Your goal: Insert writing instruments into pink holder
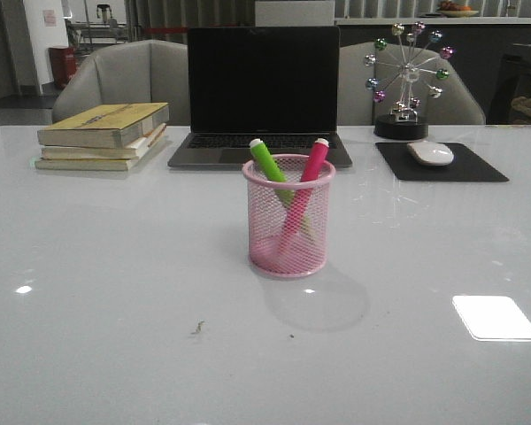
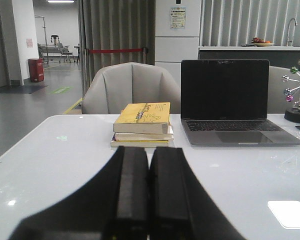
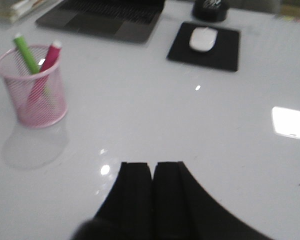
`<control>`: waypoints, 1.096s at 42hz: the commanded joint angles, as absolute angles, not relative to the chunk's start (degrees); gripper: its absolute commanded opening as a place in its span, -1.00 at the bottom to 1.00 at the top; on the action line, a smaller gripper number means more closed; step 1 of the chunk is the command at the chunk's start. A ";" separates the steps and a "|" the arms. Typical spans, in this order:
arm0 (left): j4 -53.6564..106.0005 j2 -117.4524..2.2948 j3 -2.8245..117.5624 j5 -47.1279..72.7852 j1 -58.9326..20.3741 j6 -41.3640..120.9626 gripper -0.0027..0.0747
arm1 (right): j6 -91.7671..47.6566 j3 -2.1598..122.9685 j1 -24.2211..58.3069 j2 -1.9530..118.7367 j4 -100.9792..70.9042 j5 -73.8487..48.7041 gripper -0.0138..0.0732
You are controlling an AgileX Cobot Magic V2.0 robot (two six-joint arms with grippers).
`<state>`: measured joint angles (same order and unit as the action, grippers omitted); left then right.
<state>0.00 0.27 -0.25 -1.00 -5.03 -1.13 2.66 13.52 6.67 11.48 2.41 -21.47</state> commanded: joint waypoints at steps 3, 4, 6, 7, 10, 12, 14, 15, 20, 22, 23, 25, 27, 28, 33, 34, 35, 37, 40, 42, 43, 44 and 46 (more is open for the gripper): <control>0.00 1.40 -0.58 -5.99 -4.90 -1.57 -0.68 | 2.01 5.79 0.26 4.09 3.14 -5.59 -0.50; 0.00 1.40 -0.58 -5.99 -4.90 -1.57 -0.68 | 2.01 5.02 -0.33 3.24 3.10 -4.92 -0.50; 0.00 1.40 -0.58 -5.99 -4.90 -1.57 -0.68 | 2.01 2.35 -1.42 1.60 2.89 -2.43 -0.50; 0.00 1.40 -0.58 -5.99 -4.90 -1.57 -0.68 | 2.01 1.50 -1.83 0.86 2.71 -1.56 -0.50; 0.00 1.40 -0.58 -5.99 -4.90 -1.57 -0.68 | 2.01 -0.78 -2.95 -0.61 1.38 0.92 -0.50; 0.00 1.40 -0.58 -5.99 -4.90 -1.57 -0.68 | 2.01 -1.47 -3.33 -1.65 0.55 1.00 -0.50; 0.00 1.40 -0.58 -5.99 -4.90 -1.57 -0.68 | 2.01 -1.33 -3.41 -1.81 0.55 0.33 -0.50; 0.00 1.40 -0.58 -5.99 -4.90 -1.57 -0.68 | 2.01 -1.33 -3.34 -1.80 0.55 0.49 -0.50; 0.00 1.40 -0.58 -5.99 -4.90 -1.57 -0.68 | 2.01 -1.33 -3.34 -1.76 0.55 0.87 -0.50; 0.00 1.40 -0.58 -5.99 -4.90 -1.57 -0.68 | 2.01 -1.33 -3.34 -1.74 0.55 0.99 -0.50; 0.00 1.40 -0.58 -5.99 -4.90 -1.57 -0.68 | 2.01 -1.33 -3.34 -1.74 0.55 0.99 -0.50; 0.00 1.40 -0.58 -5.99 -4.90 -1.57 -0.68 | 2.01 -1.33 -3.34 -1.74 0.55 1.01 -0.50; 0.00 1.40 -0.58 -5.99 -4.90 -1.57 -0.68 | 2.01 -1.33 -3.34 -1.74 0.55 0.95 -0.50; 0.00 1.40 -0.58 -5.99 -4.90 -1.57 -0.68 | 2.01 -1.33 -3.34 -1.74 0.55 0.89 -0.50; 0.00 1.40 -0.58 -5.99 -4.90 -1.57 -0.68 | 2.01 -1.38 -3.34 -1.74 0.50 1.01 -0.50; 0.00 1.40 -0.58 -5.99 -4.90 -1.57 -0.68 | 2.01 -1.38 -3.34 -1.74 0.50 0.79 -0.50; 0.00 1.40 -0.58 -5.99 -4.90 -1.57 -0.68 | 2.01 -1.38 -3.34 -1.79 0.50 0.87 -0.50; 0.00 1.40 -0.58 -5.99 -4.90 -1.57 -0.68 | 2.01 -1.38 -3.12 -1.79 0.50 0.89 -0.50; 0.00 1.40 -0.58 -5.99 -4.90 -1.57 -0.68 | 2.01 -1.38 -2.69 -1.79 0.55 1.26 -0.50; 0.00 1.40 -0.58 -5.99 -4.90 -1.57 -0.68 | 2.01 -1.38 -2.24 -1.79 0.55 1.70 -0.50; 0.00 1.40 -0.58 -5.99 -4.90 -1.57 -0.68 | 2.01 -1.38 -2.12 -1.79 0.55 2.09 -0.50; 0.00 1.40 -0.58 -5.99 -4.90 -1.57 -0.68 | 2.01 -1.38 -2.12 -1.79 0.55 2.45 -0.50; 0.00 1.40 -0.58 -5.99 -4.90 -1.57 -0.68 | 2.01 -1.38 -2.17 -1.79 0.55 3.53 -0.50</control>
